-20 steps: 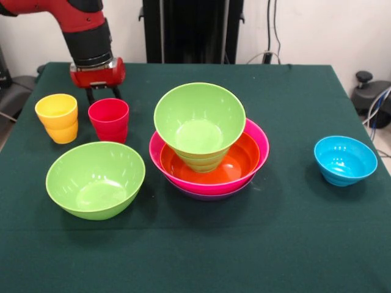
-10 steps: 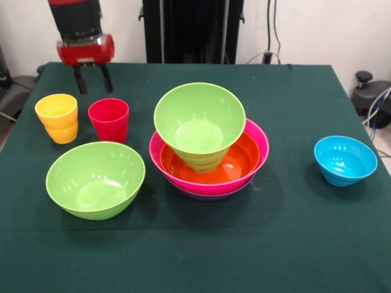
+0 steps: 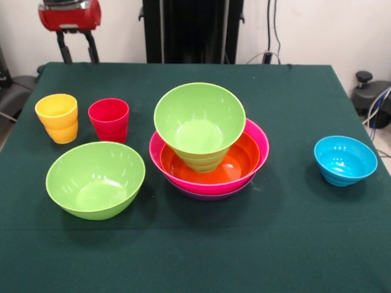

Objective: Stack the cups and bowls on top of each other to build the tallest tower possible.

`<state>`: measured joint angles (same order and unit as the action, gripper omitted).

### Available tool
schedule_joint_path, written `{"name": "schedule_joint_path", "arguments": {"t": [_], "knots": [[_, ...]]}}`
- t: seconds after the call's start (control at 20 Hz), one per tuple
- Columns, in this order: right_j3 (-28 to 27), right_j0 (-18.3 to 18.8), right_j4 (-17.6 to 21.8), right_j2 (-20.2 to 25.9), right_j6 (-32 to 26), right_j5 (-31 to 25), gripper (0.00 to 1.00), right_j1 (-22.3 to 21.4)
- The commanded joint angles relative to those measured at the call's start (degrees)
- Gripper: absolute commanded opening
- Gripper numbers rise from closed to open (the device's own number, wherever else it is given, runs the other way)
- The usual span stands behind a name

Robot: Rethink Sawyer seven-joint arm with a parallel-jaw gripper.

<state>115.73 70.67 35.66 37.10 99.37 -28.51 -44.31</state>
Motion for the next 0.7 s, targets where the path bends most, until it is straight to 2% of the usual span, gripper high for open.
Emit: {"name": "schedule_joint_path", "arguments": {"t": [0.05, 0.35, 0.7], "knots": [[1.55, -0.77, -1.5, 4.76, -9.15, -7.51, 1.0, -1.03], [-2.54, -2.17, -0.66, 4.27, -8.77, -9.07, 1.0, 1.12], [-9.07, -5.74, 1.76, 2.38, -6.8, -8.55, 1.0, 7.41]]}}
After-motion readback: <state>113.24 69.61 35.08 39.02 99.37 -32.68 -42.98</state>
